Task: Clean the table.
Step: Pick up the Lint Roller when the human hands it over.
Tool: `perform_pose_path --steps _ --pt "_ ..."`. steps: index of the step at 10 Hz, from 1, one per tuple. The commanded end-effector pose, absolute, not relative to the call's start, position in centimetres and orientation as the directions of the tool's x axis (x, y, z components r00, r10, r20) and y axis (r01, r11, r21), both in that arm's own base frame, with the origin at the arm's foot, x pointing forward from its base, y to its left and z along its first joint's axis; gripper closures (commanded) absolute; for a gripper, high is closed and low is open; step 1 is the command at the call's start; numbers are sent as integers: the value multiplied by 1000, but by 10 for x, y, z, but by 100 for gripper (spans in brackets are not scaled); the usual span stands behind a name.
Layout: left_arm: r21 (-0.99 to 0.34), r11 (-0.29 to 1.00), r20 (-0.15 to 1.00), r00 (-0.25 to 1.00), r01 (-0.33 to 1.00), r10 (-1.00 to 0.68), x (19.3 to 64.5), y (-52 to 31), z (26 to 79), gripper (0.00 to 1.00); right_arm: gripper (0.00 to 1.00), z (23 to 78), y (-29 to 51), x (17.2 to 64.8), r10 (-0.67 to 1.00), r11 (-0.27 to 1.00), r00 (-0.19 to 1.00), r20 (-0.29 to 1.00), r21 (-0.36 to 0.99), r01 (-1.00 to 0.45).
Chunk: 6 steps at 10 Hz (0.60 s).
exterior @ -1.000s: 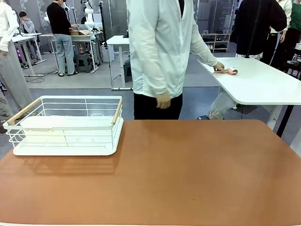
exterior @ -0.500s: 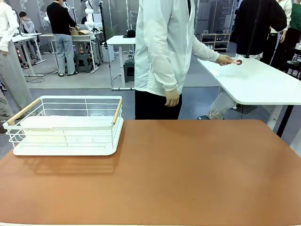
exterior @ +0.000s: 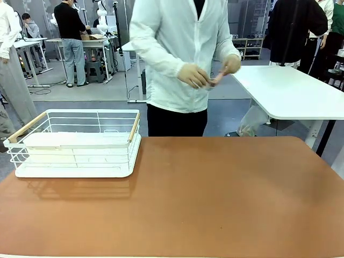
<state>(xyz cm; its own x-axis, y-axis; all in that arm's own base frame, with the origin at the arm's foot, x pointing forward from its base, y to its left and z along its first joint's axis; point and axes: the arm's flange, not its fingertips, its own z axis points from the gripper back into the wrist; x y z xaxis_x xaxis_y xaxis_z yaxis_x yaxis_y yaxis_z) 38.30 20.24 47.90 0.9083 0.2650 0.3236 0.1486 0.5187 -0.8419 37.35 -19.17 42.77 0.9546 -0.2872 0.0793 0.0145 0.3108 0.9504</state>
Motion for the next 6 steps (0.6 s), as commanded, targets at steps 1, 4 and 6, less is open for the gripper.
perform_pose_path --steps 1,4,6 --pt "-845 511 329 905 156 268 382 204 481 0 0 429 -191 373 -285 302 955 84 953 6" --pt "-845 511 329 905 156 268 382 204 481 0 0 429 -191 373 -285 302 955 84 953 6" --pt "-845 511 329 905 156 268 382 204 481 0 0 429 -191 373 -285 302 955 84 953 6"
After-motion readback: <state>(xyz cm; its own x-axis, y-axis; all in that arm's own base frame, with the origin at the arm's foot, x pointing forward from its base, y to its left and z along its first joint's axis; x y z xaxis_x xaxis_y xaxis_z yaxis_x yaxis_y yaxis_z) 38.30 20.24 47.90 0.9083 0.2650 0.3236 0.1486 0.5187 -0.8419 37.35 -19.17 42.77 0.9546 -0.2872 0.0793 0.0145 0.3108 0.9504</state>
